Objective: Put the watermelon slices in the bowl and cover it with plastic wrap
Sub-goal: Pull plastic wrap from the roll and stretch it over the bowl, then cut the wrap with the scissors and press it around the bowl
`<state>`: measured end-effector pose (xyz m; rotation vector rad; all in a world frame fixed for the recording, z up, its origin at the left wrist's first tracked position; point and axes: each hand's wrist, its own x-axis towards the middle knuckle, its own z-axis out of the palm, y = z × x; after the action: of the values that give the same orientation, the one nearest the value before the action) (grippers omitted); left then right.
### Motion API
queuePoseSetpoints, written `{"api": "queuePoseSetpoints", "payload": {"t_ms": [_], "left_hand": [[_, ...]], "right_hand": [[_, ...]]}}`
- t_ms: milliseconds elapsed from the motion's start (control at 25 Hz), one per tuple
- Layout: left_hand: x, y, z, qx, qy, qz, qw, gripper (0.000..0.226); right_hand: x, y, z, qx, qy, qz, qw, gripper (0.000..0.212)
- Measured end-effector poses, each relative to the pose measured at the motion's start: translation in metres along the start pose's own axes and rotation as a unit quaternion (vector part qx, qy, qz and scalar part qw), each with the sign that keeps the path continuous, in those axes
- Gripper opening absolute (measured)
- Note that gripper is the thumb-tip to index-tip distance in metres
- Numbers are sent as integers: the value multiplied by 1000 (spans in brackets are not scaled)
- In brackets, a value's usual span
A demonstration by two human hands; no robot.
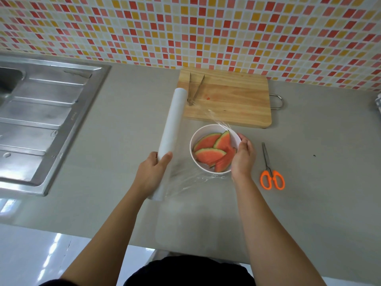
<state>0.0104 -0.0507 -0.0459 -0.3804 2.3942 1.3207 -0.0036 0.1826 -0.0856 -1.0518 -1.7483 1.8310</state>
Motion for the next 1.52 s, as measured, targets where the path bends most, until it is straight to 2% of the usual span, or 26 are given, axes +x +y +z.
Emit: {"api": "queuePoseSetpoints", "payload": {"t_ms": [120,200,440,720,880,1000,1040,1120,1200,1280,1360,1520], "left_hand": [[1,-7,3,41,-9,-2,999,39],[0,-11,8,55,16,2,998,35],[-4,-12,20,48,46,3,998,47],[-4,-13,19,16,37,-3,999,39],[-3,-13,16,-7,18,-16,1000,37],[-2,-16,14,-17,3,-9,1000,32],[-1,-17,14,-21,0,-7,1000,30],[-1,-19,13,-31,-3,0,1000,26],[-1,-20,13,-36,-1,7,999,26],[-2,-22,14,-37,-1,13,999,26],[0,-23,14,-40,0,15,999,26],[0,-24,15,-49,-6,18,999,27]], "right_hand": [[1,1,-2,1,0,1,1000,30],[2,1,-2,8,-4,4,1000,29],[4,1,-2,25,-5,13,1000,27],[2,-2,-3,57,-15,21,998,29],[0,-6,-6,80,-64,83,991,31],[-3,-13,-15,124,-87,133,980,41],[-4,-14,-19,89,-66,108,988,41],[-6,-15,-34,-82,16,-21,996,30],[-7,-14,-57,-280,111,-122,946,30],[-11,-10,-78,-419,153,-91,890,39],[-14,-2,-87,-497,127,-16,858,37],[-15,3,-94,-496,105,12,862,27]]}}
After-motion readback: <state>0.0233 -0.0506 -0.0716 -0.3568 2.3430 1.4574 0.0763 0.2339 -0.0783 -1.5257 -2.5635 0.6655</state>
